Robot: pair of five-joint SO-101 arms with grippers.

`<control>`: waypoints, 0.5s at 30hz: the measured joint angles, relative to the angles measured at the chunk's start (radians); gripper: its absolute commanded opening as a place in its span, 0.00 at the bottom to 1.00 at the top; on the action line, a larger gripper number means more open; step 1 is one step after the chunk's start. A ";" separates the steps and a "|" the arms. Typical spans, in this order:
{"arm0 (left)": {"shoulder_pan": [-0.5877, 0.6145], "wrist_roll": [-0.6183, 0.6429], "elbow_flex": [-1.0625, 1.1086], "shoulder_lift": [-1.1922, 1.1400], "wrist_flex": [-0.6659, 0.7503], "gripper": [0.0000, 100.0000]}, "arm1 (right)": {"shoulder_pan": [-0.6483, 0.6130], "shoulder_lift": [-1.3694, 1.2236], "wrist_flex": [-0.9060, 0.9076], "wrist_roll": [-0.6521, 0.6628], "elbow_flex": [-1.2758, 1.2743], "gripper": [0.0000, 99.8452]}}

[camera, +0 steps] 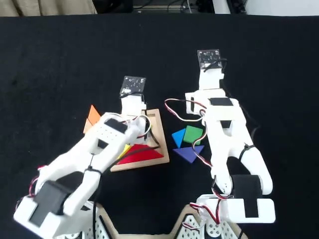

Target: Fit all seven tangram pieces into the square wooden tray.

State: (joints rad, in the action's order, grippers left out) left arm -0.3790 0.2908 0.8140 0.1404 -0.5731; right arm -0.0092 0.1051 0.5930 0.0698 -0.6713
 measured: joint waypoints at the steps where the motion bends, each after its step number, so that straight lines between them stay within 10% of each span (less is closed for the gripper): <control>1: 0.002 0.000 -0.006 -0.015 0.000 0.14 | 0.000 0.000 0.000 0.000 0.000 0.01; 15: 0.124 -0.048 -0.015 -0.023 -0.046 0.14 | 0.000 0.000 0.000 0.000 0.000 0.01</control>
State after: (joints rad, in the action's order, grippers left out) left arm -0.2547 0.2432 0.7986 0.1174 -0.6191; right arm -0.0092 0.1051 0.5930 0.0698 -0.6713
